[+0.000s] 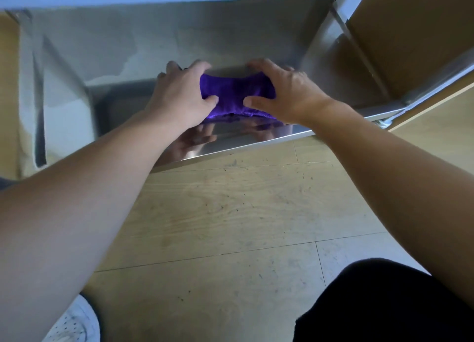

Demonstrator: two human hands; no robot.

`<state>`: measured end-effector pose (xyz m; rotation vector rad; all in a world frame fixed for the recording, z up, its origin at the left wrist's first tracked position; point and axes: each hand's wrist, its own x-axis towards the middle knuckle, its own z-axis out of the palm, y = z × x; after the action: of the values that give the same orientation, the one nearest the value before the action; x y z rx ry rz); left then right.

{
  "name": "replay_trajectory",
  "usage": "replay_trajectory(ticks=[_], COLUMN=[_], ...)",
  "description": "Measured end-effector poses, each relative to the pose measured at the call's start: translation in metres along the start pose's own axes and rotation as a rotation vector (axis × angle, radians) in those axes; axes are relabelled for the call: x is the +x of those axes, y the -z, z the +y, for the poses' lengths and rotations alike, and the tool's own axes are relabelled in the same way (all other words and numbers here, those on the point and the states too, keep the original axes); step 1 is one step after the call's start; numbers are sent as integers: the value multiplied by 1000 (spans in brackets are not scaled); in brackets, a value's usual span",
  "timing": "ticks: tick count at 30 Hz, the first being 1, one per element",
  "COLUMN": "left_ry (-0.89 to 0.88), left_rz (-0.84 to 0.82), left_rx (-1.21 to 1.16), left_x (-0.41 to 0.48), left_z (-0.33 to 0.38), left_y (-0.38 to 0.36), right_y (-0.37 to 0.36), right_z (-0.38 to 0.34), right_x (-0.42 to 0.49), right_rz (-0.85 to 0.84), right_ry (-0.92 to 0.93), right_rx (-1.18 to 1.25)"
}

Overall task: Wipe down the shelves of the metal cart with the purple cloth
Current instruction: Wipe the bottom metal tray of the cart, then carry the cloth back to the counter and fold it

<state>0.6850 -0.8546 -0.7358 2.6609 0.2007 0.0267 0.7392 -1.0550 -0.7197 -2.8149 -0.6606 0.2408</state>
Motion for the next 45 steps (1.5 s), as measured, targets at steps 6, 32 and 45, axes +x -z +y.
replay_trajectory(ticks=[6, 32, 45], left_ry=[18, 73, -267], left_rz=[-7, 17, -642], left_rx=[-40, -92, 178], left_x=[-4, -113, -271], left_z=[3, 1, 187], left_y=[3, 48, 310], right_y=[-10, 8, 281], right_z=[-18, -73, -132], right_x=[8, -45, -292], right_rz=[-117, -186, -198], right_ry=[-159, -242, -537], right_rx=[-29, 202, 530])
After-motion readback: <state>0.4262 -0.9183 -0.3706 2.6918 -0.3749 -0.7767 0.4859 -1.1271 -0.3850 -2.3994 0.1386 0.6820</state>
